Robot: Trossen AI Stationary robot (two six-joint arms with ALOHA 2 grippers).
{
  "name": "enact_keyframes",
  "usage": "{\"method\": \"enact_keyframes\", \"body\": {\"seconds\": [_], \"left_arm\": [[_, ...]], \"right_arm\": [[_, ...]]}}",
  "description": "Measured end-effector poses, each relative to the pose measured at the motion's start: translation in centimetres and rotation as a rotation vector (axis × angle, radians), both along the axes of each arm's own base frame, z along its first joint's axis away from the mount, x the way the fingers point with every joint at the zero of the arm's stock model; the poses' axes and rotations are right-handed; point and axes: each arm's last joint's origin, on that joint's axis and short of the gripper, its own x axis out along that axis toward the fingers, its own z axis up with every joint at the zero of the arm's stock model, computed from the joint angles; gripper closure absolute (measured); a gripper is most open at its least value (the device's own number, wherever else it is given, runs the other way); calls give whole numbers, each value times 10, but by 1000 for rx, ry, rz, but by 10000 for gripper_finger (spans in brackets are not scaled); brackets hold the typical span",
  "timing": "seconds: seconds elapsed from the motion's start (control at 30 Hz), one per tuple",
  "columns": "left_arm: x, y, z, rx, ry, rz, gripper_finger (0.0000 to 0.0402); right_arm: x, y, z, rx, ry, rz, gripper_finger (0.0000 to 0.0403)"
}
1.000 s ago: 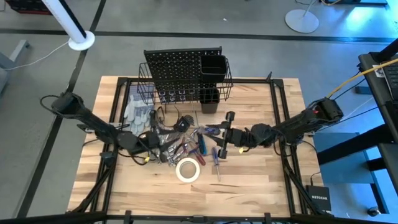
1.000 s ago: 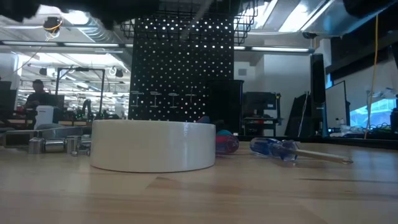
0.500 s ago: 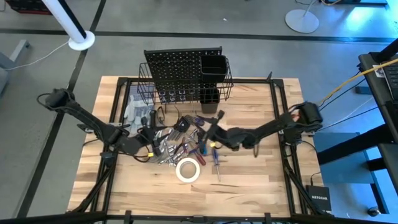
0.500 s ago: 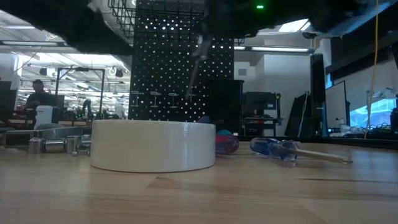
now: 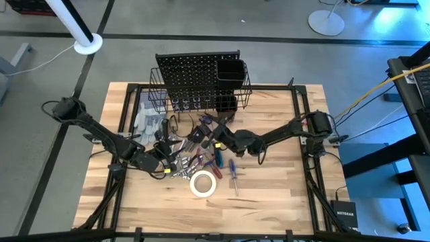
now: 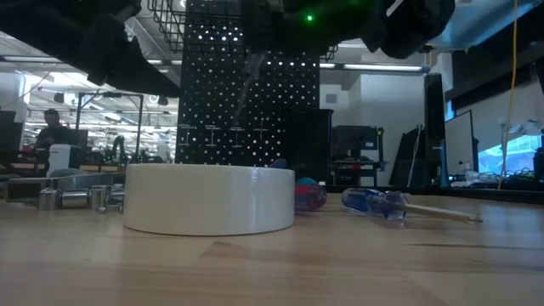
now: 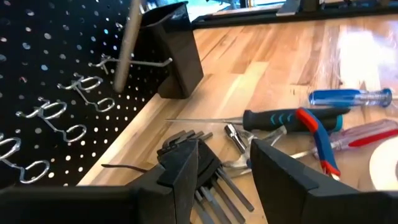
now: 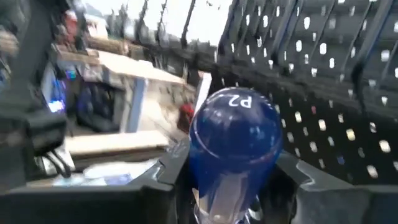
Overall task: Hang tools onto peg board
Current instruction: Hang the blue screwdriver on the pegboard
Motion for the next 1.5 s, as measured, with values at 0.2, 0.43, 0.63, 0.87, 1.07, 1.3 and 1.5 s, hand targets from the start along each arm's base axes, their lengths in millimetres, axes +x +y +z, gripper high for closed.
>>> {"method": "enact_keyframes", "body": {"seconds": [0.2,0.43,0.63,0.87,1.07,1.3,1.5], "left_arm": [[0,0,0,11,6,-3,263],[5,9,4,137,25,63,263],[13,40,5,162,43,223,263],[18,66,6,126,22,334,263],[25,74,12,65,-17,226,263],[33,76,5,-1,15,64,263],[43,73,-6,-14,23,-4,263]], "right_arm": [[5,-8,-14,-39,-30,-33,270],[5,0,-16,-65,-27,-16,270],[3,7,-11,-76,-49,7,270],[1,24,-12,-76,-48,60,270],[2,29,-11,-37,-96,164,270],[2,29,-10,-44,-108,183,270],[2,25,-9,-63,-100,161,270]]}}
